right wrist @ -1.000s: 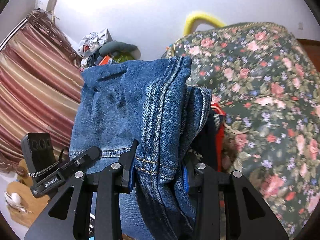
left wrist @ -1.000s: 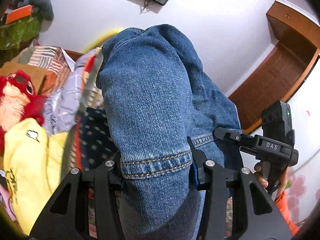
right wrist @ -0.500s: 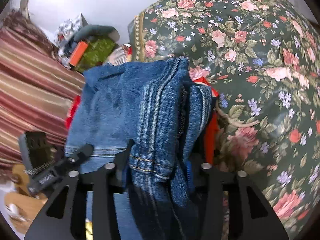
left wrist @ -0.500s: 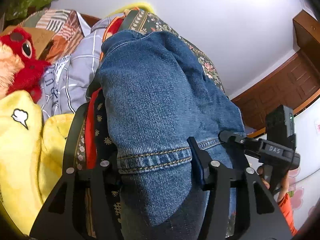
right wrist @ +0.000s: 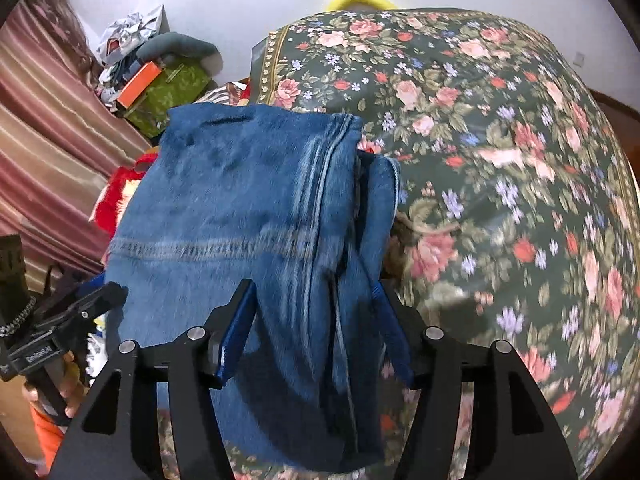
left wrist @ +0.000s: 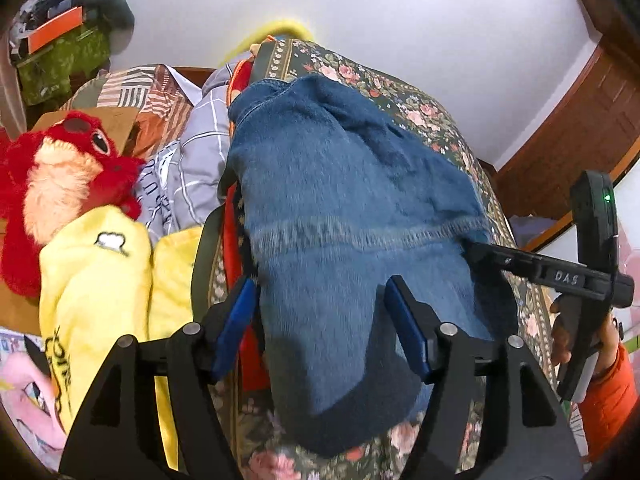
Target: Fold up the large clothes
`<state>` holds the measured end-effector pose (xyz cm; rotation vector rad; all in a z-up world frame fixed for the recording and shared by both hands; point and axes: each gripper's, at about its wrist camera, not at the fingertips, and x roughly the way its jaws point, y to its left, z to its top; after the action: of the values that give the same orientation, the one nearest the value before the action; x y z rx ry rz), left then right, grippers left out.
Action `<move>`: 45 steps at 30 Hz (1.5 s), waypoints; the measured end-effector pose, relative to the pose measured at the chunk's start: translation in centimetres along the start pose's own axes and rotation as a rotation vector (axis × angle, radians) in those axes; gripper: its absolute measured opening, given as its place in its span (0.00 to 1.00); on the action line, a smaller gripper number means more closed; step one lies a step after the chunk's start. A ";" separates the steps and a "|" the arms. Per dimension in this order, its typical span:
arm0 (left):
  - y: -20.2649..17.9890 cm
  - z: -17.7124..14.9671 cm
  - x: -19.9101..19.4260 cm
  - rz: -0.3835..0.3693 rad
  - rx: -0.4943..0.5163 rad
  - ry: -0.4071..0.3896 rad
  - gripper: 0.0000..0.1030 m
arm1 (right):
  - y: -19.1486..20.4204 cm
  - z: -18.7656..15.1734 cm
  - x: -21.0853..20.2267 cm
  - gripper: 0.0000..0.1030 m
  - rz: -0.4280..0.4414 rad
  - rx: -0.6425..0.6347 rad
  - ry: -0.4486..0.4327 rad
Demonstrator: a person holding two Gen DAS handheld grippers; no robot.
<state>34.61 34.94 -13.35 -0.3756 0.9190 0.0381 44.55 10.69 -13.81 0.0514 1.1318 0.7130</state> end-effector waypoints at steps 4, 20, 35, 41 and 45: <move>-0.2 -2.0 -0.7 0.030 0.009 0.014 0.70 | 0.1 -1.6 -0.9 0.55 -0.042 -0.044 0.006; -7.1 -7.5 -10.3 0.065 0.108 -0.124 0.70 | 5.1 -8.4 -12.8 0.55 -0.011 -0.247 -0.179; -18.9 -16.5 -28.2 0.131 0.272 -0.602 0.70 | 11.4 -18.4 -29.3 0.55 0.035 -0.413 -0.728; -21.3 -20.6 -31.4 0.193 0.233 -0.792 0.70 | 12.3 -21.7 -31.3 0.59 0.048 -0.401 -0.859; -21.7 -22.2 -32.3 0.238 0.201 -0.851 0.70 | 12.7 -22.8 -31.4 0.75 0.021 -0.401 -0.916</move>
<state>1.99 11.38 6.32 -0.0364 0.1150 0.2991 11.89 -3.50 6.24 0.0420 0.1070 0.7983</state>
